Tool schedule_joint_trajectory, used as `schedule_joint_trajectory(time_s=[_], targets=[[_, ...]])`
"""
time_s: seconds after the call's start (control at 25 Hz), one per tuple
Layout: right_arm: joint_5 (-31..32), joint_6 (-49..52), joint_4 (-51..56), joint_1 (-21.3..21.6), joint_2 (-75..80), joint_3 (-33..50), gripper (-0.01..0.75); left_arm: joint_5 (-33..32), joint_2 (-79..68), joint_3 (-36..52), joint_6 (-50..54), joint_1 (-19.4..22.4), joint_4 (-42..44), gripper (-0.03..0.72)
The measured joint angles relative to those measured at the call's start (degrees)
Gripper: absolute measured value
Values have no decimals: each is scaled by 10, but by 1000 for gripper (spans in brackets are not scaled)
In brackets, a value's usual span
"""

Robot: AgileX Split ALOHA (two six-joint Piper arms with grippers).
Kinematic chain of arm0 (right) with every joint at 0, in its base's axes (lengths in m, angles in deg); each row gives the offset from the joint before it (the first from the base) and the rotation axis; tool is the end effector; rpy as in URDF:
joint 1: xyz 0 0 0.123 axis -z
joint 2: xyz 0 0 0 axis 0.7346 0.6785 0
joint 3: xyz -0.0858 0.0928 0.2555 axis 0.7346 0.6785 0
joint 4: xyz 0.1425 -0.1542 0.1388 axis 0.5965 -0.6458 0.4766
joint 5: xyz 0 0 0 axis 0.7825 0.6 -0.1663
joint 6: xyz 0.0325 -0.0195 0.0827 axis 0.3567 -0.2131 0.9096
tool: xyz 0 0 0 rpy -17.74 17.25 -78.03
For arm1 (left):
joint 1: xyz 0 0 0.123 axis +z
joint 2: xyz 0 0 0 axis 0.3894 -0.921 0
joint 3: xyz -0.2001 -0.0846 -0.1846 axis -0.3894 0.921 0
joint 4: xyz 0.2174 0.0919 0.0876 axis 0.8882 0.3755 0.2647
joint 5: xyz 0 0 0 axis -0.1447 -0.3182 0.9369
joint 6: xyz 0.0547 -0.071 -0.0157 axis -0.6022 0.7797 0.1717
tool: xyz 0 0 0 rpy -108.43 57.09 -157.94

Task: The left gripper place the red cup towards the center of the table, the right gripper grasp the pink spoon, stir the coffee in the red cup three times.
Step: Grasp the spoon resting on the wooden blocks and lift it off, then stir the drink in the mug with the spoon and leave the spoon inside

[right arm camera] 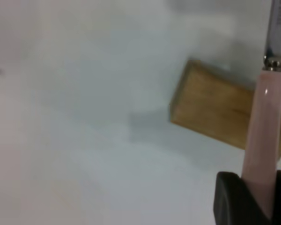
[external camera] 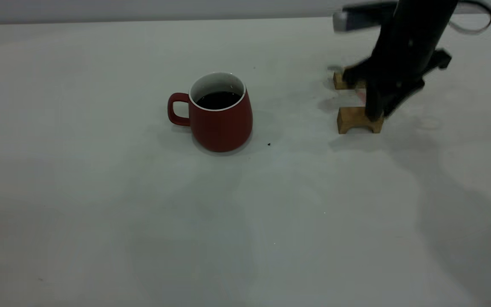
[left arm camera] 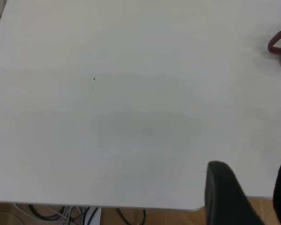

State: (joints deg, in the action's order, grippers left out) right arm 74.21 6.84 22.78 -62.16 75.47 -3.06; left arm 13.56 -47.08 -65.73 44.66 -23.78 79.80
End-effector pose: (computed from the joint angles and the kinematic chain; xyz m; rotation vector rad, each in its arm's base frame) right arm 0.4110 0.1206 0.0625 -0.5110 2.9136 0.2037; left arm -0.0097 0.0052 0.2679 -0.0676 2.1109 0.0210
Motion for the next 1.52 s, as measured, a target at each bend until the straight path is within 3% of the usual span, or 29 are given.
schedule_joint_trajectory(time_s=[0.16, 0.44, 0.64, 0.84, 0.96, 1.16, 1.52], targets=[[55, 0, 138, 0, -76, 0, 149, 0, 0, 0, 0, 0, 0, 333], [156, 30, 493, -19, -109, 1, 149, 0, 0, 0, 0, 0, 0, 333], [161, 234, 676, -31, -103, 2, 149, 0, 0, 0, 0, 0, 0, 333], [156, 498, 727, -65, -92, 2, 149, 0, 0, 0, 0, 0, 0, 333], [151, 587, 749, -86, -92, 2, 149, 0, 0, 0, 0, 0, 0, 333], [140, 589, 774, -95, -68, 2, 149, 0, 0, 0, 0, 0, 0, 333], [118, 438, 884, -95, 28, 0, 149, 0, 0, 0, 0, 0, 0, 333]])
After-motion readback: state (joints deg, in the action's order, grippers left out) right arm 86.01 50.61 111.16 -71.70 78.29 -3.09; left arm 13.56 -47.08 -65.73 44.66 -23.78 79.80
